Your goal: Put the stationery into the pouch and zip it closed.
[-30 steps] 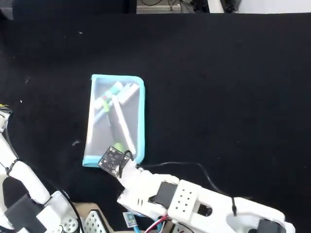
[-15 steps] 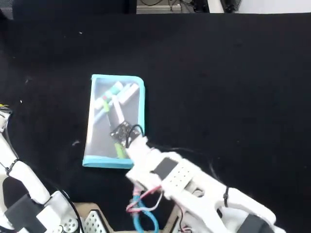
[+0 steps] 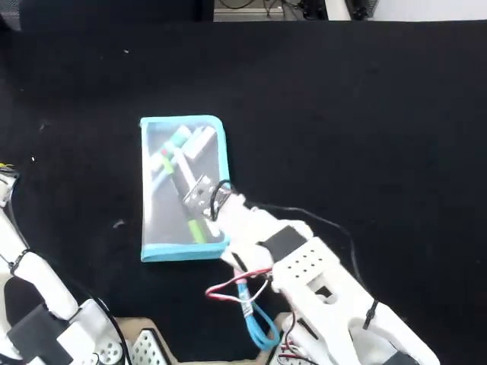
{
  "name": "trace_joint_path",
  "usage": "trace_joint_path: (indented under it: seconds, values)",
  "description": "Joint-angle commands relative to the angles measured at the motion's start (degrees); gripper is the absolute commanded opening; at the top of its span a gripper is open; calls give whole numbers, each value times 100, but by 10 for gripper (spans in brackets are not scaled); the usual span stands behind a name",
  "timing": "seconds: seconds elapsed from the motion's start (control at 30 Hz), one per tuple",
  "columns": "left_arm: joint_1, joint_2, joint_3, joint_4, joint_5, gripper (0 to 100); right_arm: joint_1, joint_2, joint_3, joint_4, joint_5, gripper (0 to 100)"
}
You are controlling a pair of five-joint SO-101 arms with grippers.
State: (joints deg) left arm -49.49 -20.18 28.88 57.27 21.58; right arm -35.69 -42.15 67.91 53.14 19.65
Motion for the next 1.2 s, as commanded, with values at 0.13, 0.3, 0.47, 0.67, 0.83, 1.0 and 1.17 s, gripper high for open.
trace_joint_path:
  seconds: [0.13,0.3,0.47,0.67,0.83,1.0,1.17]
  values:
    - [4,-97,-277,-44,44,270,-791,-136,-295,607,-888,194]
    - [4,-97,-286,-44,44,270,-923,-127,189,53,-1275,166]
    - [4,-97,-286,-44,44,270,-923,-127,523,-123,-1266,163]
    - [4,-97,-277,-44,44,270,-914,-127,831,-747,-1257,164]
    - [4,-97,-321,114,44,270,-914,-127,998,-1196,-1275,164]
    - [4,-97,-312,114,44,270,-782,-127,989,-1204,-1284,166]
    - [4,-97,-321,114,44,270,-492,-127,760,-1257,-1292,166]
